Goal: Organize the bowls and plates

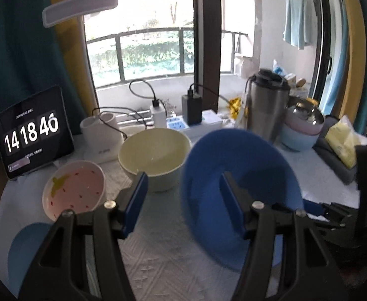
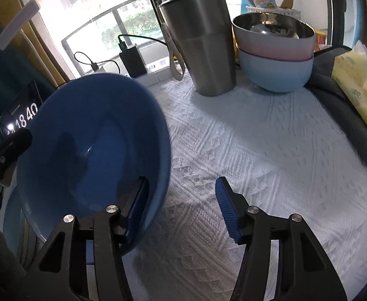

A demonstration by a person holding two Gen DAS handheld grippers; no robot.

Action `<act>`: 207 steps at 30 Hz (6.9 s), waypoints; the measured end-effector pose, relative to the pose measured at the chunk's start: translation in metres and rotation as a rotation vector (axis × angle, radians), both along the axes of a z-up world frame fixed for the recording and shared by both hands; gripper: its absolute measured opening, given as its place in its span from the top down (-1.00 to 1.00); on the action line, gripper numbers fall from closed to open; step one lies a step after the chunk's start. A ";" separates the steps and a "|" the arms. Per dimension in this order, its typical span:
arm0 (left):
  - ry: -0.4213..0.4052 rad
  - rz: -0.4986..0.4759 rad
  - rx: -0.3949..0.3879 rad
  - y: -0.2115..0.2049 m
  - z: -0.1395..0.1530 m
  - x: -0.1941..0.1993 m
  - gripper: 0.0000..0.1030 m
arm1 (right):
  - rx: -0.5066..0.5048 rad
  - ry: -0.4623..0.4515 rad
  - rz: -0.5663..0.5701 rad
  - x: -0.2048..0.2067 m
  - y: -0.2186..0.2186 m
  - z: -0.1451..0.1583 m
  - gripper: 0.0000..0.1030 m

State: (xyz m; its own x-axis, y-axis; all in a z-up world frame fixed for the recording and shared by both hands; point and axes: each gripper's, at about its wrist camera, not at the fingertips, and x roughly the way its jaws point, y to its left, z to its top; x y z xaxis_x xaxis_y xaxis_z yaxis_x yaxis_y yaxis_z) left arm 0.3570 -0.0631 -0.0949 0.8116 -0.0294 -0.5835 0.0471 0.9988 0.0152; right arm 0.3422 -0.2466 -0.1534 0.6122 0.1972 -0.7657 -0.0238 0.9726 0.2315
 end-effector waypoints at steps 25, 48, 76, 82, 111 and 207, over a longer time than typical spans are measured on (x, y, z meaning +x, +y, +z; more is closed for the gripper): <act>0.130 -0.058 -0.035 0.002 -0.027 -0.011 0.66 | 0.017 -0.062 0.026 -0.030 0.013 0.025 0.74; 0.144 -0.043 -0.095 0.034 -0.016 -0.077 0.66 | -0.004 -0.104 0.050 -0.087 0.042 0.050 0.74; 0.250 -0.003 -0.084 0.055 -0.043 -0.118 0.55 | 0.018 -0.025 0.043 -0.116 0.059 0.035 0.73; 0.250 0.025 -0.064 0.059 -0.038 -0.113 0.28 | 0.041 -0.034 0.037 -0.106 0.055 0.036 0.73; 0.098 0.142 -0.067 0.136 0.033 -0.101 0.09 | 0.057 -0.158 0.034 -0.069 0.074 0.093 0.54; 0.211 -0.048 -0.173 0.214 -0.001 0.001 0.55 | 0.093 0.083 -0.038 0.003 0.256 0.048 0.68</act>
